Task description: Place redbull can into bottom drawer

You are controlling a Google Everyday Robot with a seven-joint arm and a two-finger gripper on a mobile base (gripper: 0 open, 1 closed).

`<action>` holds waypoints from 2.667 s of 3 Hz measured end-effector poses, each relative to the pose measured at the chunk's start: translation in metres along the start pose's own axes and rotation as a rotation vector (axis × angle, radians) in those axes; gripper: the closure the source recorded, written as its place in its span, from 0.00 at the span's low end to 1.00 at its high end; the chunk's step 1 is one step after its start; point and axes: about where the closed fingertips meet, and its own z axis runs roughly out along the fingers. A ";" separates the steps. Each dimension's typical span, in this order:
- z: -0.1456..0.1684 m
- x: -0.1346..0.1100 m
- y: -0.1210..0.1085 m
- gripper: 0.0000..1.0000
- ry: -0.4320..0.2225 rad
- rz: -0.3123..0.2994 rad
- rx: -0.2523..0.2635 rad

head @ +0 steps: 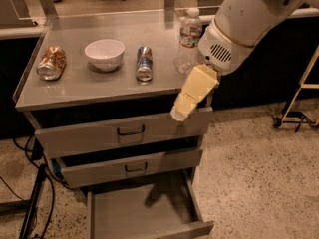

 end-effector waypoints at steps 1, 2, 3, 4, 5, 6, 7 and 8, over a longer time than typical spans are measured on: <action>0.010 -0.019 -0.003 0.00 -0.051 0.060 -0.012; 0.015 -0.038 -0.009 0.00 -0.077 0.103 -0.026; 0.010 -0.050 -0.013 0.00 -0.148 0.117 -0.073; 0.009 -0.053 -0.011 0.00 -0.158 0.117 -0.082; 0.005 -0.063 -0.008 0.00 -0.212 0.144 -0.127; 0.003 -0.089 -0.018 0.00 -0.224 0.166 -0.153; 0.003 -0.090 -0.018 0.00 -0.224 0.165 -0.153; 0.006 -0.094 -0.021 0.00 -0.177 0.186 -0.110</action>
Offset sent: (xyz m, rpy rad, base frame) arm 0.0442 0.0479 0.0039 0.1362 0.0439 -0.1300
